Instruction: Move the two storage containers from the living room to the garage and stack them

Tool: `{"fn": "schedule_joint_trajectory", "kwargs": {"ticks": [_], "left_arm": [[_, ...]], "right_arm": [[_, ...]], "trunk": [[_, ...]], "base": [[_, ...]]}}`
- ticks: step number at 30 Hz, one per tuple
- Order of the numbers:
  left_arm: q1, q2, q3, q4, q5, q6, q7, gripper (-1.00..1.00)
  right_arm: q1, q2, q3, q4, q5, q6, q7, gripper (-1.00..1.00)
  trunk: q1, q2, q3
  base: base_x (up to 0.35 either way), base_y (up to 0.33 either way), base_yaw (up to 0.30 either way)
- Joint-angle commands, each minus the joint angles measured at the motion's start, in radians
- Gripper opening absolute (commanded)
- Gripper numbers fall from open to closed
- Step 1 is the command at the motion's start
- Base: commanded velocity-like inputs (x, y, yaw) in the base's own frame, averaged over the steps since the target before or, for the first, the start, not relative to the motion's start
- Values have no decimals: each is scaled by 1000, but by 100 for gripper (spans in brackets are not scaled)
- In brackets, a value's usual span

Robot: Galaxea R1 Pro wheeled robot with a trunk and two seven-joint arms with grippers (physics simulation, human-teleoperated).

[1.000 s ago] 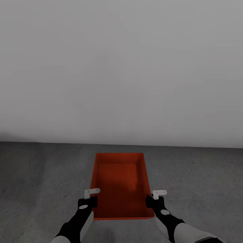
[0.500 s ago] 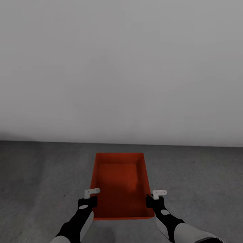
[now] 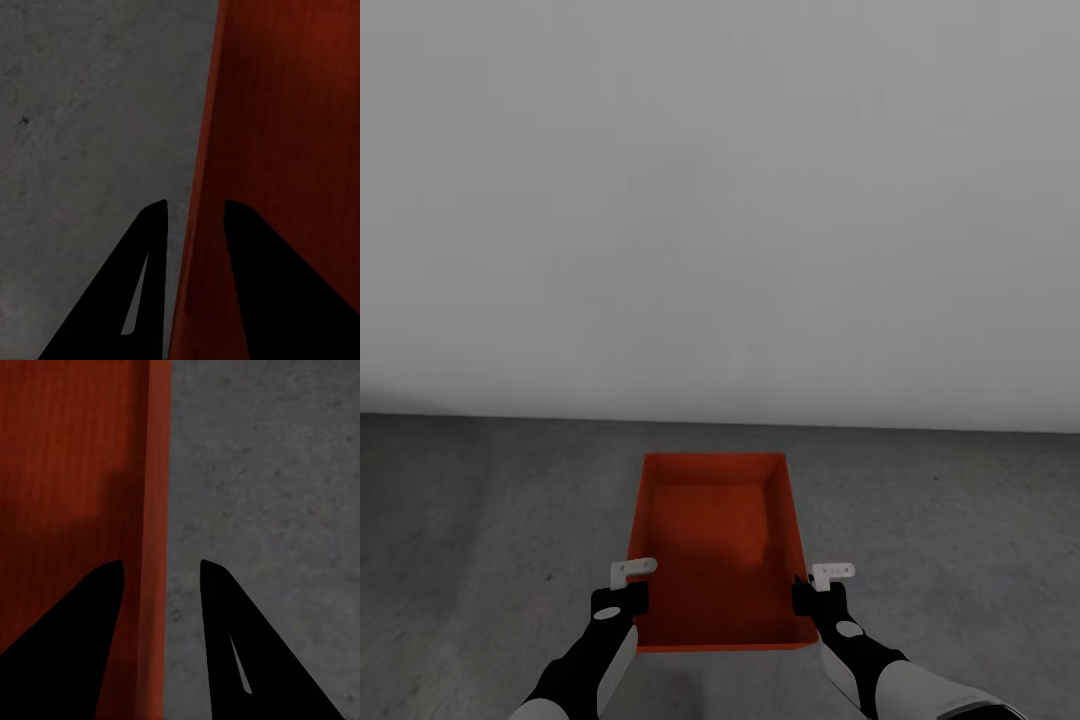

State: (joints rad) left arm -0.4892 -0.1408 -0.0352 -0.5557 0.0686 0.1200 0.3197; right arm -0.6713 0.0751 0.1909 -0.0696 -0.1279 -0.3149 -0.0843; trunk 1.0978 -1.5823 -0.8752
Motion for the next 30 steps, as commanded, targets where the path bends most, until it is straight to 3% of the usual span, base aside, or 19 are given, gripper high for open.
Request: {"fn": "schedule_joint_trajectory", "kwargs": {"ticks": [1, 30], "left_arm": [[-1, 1, 0, -6, 22, 4, -4, -100], [0, 1, 0, -6, 22, 4, -3, -100]], "right_arm": [[-1, 0, -59, 1, -10, -3, -2, -100], [-1, 0, -60, 1, -11, -2, -2, -100]], "trunk": [[4, -8, -4], [115, -211, -95]], "base": [[0, 0, 0], [0, 0, 0]]}}
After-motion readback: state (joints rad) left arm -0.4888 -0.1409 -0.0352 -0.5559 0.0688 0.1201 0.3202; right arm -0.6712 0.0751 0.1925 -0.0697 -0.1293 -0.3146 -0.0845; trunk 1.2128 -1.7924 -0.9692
